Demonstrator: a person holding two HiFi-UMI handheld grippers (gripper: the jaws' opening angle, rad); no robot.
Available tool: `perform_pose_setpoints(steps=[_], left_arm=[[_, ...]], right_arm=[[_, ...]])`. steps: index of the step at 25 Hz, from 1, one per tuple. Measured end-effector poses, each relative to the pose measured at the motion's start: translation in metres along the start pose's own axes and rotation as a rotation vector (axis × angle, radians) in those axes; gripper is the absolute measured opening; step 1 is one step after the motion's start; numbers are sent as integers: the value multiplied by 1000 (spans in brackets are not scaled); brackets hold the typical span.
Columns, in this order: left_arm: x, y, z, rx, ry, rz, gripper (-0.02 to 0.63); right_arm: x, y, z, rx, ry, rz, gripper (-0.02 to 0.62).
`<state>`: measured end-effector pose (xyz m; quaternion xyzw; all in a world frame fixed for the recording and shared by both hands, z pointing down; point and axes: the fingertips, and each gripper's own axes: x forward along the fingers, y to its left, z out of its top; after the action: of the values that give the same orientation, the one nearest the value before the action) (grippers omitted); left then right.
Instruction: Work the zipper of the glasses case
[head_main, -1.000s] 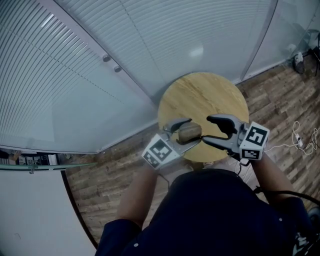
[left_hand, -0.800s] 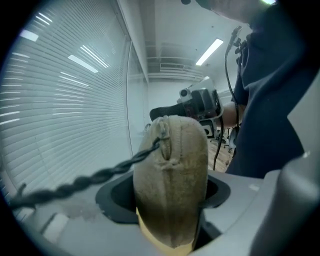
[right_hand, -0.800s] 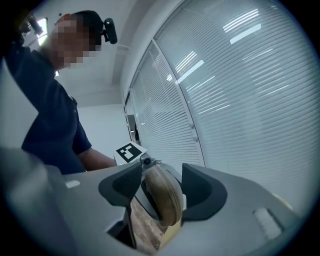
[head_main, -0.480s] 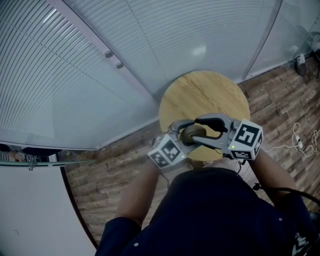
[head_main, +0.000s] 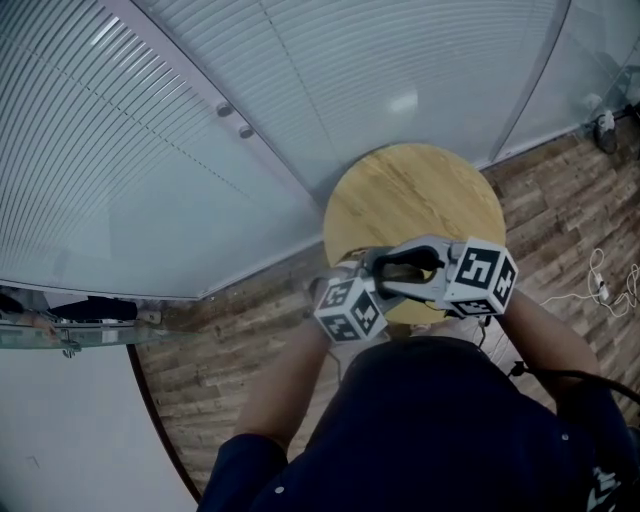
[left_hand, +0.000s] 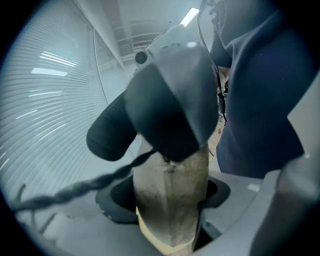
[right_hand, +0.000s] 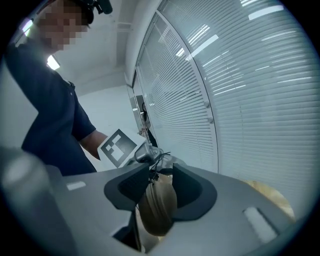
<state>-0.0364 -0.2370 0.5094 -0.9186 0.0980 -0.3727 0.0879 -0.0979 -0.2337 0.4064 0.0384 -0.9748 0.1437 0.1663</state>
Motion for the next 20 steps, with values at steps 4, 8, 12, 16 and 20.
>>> perform_pose_setpoints(steps=[4,8,12,16,20], left_arm=[[2,-6,-2,62,64,9,313],[2,-8,-7,112,129,20,313],[1,-10,-14,169,185,16,313],[0,-13,-13,172,176,7,313],[1,-13,-11,146,153,-1,311]], right_arm=[[2,8,-7,-15,52,35,149],[6,13,-14,-27,102,50,130],[10,18,-19,-19,132,81,100],[8,22,-19,-9,119,117,75],[4,23,-15,-9,86,132,54]])
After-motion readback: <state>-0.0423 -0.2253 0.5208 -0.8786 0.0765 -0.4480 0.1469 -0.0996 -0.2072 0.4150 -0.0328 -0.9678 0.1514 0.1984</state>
